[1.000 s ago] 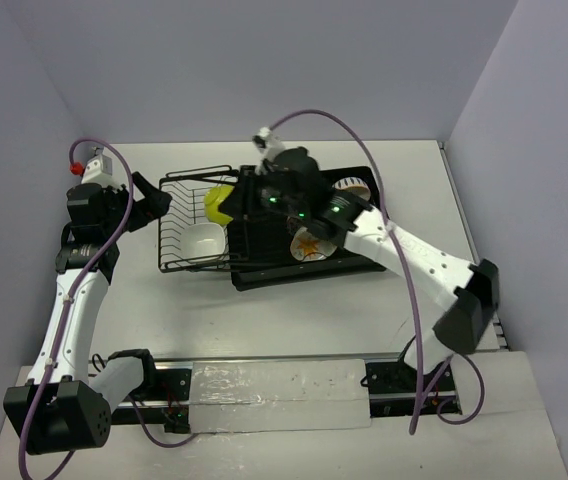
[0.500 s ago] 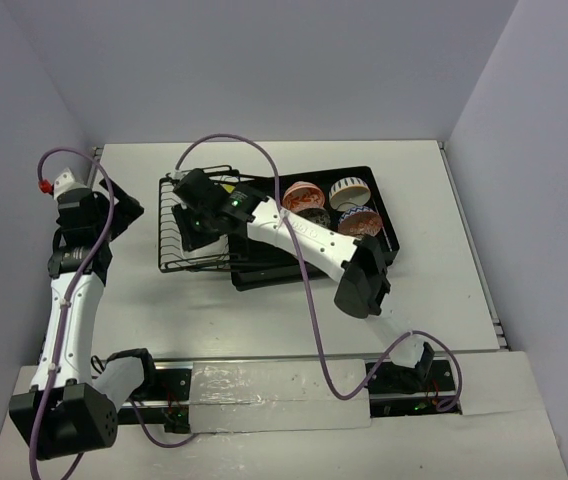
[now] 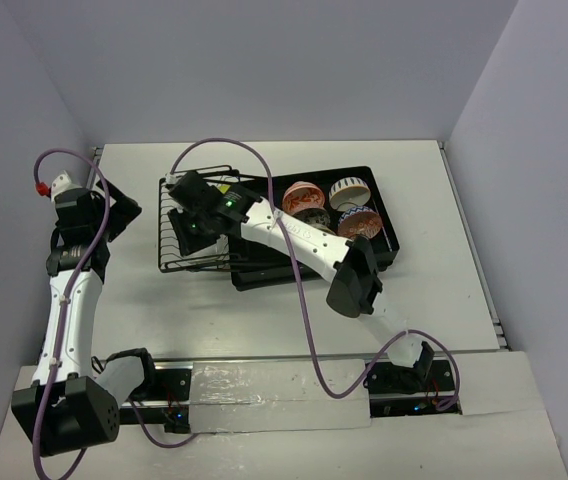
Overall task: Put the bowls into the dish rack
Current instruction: Pick up the bowl from the dish rack.
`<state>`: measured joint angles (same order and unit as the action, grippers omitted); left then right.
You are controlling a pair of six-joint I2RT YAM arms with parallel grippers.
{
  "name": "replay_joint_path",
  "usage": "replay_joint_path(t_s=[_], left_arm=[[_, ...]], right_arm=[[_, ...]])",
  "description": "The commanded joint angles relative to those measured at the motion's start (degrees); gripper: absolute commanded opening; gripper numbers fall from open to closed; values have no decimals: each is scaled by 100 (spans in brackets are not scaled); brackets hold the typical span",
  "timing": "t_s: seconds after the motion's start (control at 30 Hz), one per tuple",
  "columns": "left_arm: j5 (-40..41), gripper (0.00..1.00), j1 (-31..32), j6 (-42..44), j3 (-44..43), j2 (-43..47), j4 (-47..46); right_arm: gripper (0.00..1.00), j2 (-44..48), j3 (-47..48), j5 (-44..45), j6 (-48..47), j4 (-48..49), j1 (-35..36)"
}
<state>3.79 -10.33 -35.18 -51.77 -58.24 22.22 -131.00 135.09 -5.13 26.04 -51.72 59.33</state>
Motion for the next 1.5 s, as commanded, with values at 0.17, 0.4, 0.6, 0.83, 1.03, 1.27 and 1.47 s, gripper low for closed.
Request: replay_joint_path(t_s=[0.17,0.4,0.6,0.83,1.03,1.27,1.47], left_arm=[[-265,99,-57,-7,-185,84,-121],[-335,99,-92,-7,-176,128,-148],[-449,99,-110,-7,-158,155,-191],[-511,99,-110,20,-149,181,-218],[-678,99,-154,2,-149,155,-235],[-863,99,-224,-24,-141,137,-271],[-924,99,-250,-33,-123,173,-297]], right_arm=[[38,-198,281,-260,-90,101,105],[39,-110,290,-165,-170,137,263],[43,57,220,81,-214,128,342],[43,-154,255,504,-249,-188,360],[40,-75,176,1065,-398,-163,596],[39,-75,281,1154,-460,-338,755],[35,-145,150,1031,-477,-391,808]])
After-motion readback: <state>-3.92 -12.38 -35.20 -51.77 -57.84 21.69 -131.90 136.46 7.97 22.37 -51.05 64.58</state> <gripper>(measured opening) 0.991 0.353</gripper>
